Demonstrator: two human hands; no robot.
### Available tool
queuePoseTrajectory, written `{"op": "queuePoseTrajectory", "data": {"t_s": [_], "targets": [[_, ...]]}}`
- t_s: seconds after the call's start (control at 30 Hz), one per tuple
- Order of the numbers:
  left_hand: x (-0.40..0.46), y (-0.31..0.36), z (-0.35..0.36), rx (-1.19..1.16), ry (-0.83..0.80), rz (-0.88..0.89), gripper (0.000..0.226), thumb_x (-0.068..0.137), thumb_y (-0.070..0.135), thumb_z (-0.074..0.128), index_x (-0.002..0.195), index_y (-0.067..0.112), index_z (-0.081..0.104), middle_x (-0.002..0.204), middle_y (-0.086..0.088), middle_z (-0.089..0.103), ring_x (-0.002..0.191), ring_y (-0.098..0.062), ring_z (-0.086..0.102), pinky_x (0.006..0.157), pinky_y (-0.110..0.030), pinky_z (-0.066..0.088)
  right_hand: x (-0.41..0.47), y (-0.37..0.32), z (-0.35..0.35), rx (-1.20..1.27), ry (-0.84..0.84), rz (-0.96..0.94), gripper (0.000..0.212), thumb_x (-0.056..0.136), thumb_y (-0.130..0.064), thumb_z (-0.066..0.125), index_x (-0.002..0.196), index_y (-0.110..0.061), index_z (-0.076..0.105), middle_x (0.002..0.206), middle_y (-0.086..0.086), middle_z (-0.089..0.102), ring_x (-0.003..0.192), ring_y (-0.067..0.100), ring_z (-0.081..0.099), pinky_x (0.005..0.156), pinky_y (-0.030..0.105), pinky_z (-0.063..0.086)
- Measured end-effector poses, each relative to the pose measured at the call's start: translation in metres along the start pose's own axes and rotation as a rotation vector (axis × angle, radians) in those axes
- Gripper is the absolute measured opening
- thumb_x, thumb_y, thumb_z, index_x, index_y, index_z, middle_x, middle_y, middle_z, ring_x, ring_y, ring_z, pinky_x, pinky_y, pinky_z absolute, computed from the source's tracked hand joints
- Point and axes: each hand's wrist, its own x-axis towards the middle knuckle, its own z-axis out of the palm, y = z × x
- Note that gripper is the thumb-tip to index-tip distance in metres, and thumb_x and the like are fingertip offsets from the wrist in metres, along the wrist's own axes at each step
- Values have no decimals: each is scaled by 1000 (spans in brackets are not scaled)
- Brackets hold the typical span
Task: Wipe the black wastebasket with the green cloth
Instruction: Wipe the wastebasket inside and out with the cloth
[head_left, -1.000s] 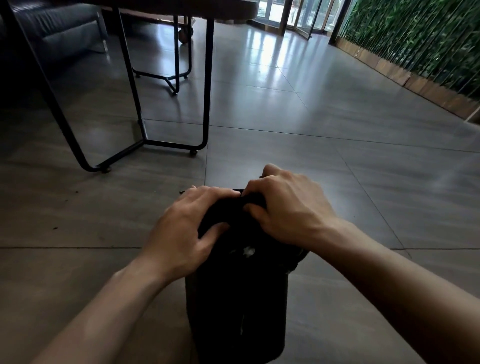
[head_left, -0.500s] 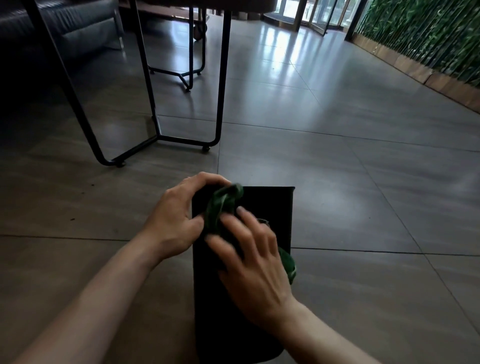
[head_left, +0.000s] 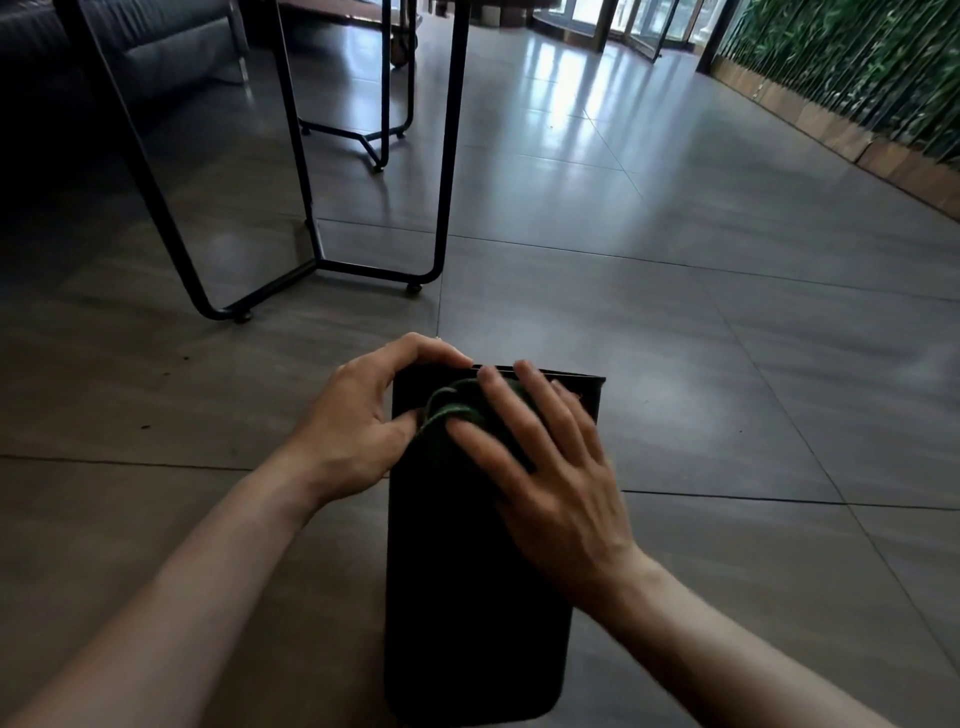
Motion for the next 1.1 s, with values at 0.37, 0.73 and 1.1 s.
{"op": "queuePoseTrajectory", "data": {"t_s": [0.37,0.73,1.1], "targets": [[-3,-6,-4,-41,13,-63,50,83,-6,72,116,31,67,124,11,68,128,0,55,102,-5,34,-23,4,-16,34,-109,-137,34,109,-17,48,141,-19,61,156,13,51,150,40,40,116,57,41],[-7,-7,-6,-43,5,-98,53,83,-2,74,114,40,67,129,18,65,134,8,47,112,-12,32,-83,-33,-10,23,-269,-450,32,110,-18,49,138,-24,62,154,8,55,152,39,37,114,50,45],[-4,-7,-6,-83,7,-111,63,78,-17,69,114,35,68,130,16,66,139,6,44,120,-30,30,-35,-26,0,71,-79,-93,34,106,-13,52,138,-13,65,154,15,54,152,40,37,119,58,38]]}}
